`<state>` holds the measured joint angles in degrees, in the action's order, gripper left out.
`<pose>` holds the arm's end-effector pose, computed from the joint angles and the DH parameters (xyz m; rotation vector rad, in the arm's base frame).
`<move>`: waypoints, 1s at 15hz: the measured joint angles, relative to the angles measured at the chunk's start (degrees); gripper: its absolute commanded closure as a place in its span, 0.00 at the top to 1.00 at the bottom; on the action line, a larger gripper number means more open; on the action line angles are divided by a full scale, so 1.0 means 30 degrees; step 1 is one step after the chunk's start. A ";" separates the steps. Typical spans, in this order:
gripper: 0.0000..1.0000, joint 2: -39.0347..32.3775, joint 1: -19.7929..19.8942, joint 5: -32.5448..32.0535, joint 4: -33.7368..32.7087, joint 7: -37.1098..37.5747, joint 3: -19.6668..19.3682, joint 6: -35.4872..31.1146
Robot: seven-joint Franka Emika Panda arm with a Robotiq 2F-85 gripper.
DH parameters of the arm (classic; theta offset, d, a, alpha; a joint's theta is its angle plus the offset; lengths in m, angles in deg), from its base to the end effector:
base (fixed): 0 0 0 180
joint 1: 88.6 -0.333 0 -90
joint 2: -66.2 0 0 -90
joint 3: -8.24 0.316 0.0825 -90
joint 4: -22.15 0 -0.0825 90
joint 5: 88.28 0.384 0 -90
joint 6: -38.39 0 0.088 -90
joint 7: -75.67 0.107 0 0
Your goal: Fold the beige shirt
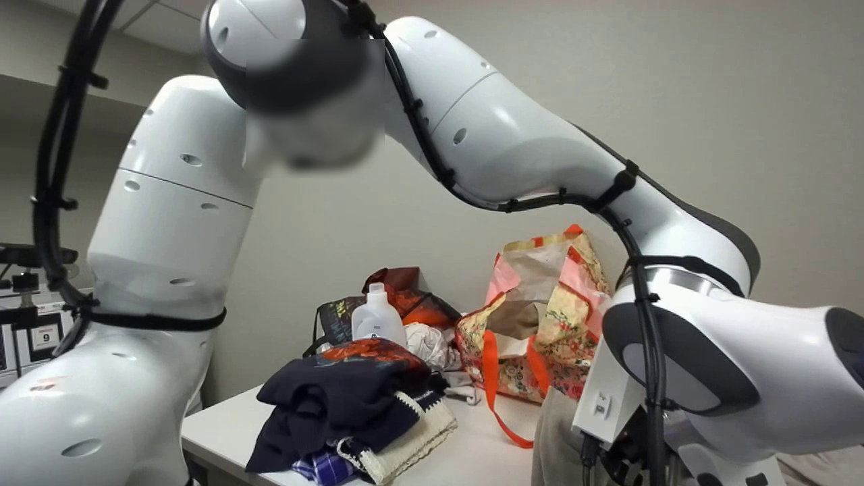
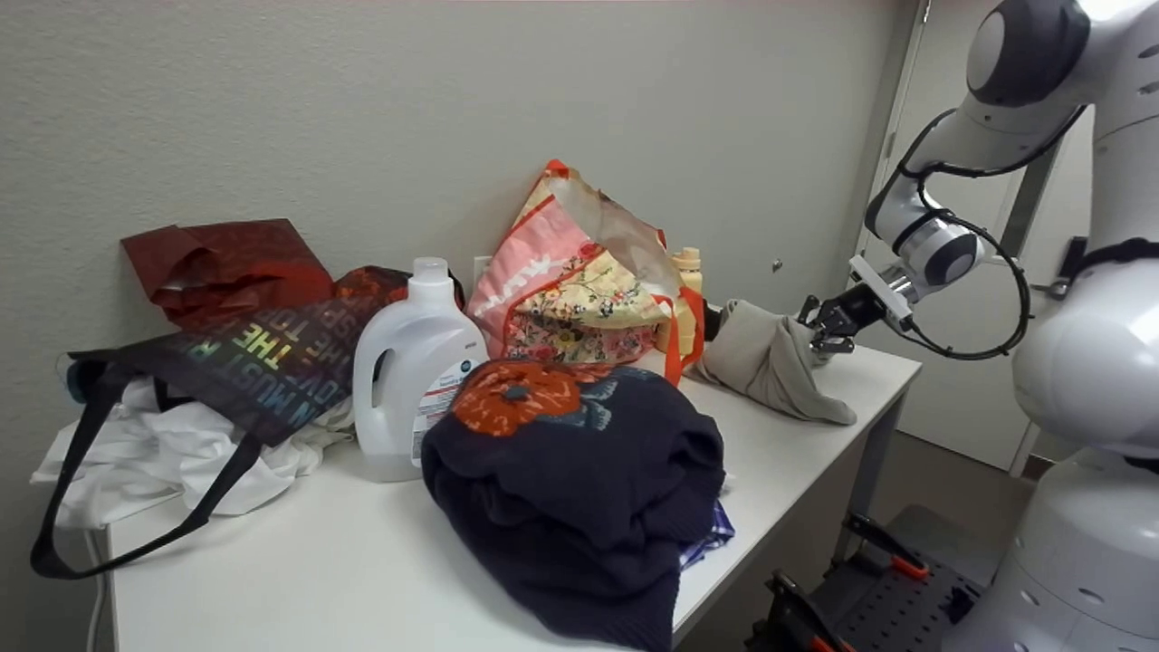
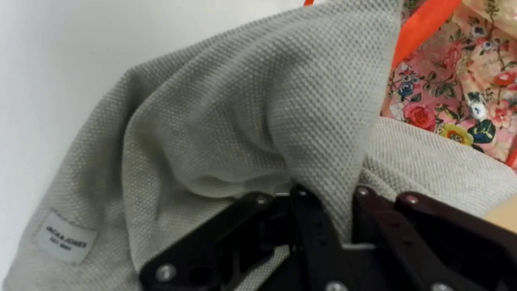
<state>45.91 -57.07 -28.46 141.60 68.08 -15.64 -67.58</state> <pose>0.3656 -0.4066 0.2549 -1.7003 1.4947 0.0090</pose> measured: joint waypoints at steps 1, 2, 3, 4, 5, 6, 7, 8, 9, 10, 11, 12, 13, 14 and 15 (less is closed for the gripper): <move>0.06 -0.0556 0.0187 0.0363 -0.0476 0.0412 0.0002 0.0324; 0.06 -0.1095 0.0360 0.0691 -0.0938 0.0798 0.0011 0.0588; 0.06 -0.1649 0.0540 0.1002 -0.1423 0.1169 0.0026 0.0845; 0.06 -0.2211 0.0737 0.1280 -0.1940 0.1503 0.0040 0.1077; 0.06 -0.2766 0.0947 0.1536 -0.2477 0.1816 0.0058 0.1232; 0.06 -0.3290 0.1176 0.1743 -0.3020 0.2089 0.0082 0.1370; 0.06 -0.3801 0.1417 0.1917 -0.3573 0.2375 0.0115 0.1451; 0.06 -0.4271 0.1653 0.2010 -0.4096 0.2656 0.0154 0.1466; 0.06 -0.4688 0.1877 0.2037 -0.4562 0.2829 0.0202 0.1472; 0.06 -0.5094 0.2107 0.2038 -0.5017 0.3068 0.0272 0.1485; 0.08 -0.5453 0.2283 0.2037 -0.5397 0.3219 0.0306 0.1542; 0.40 -0.5789 0.2412 0.1974 -0.5728 0.3429 0.0323 0.1623; 0.40 -0.6102 0.2494 0.1701 -0.6023 0.3616 0.0324 0.1730; 0.45 -0.6386 0.2544 0.1318 -0.6277 0.3873 0.0324 0.1832; 0.54 -0.6657 0.2582 0.0905 -0.6527 0.4107 0.0323 0.1844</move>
<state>25.94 -49.32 -25.75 122.02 80.40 -14.67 -62.05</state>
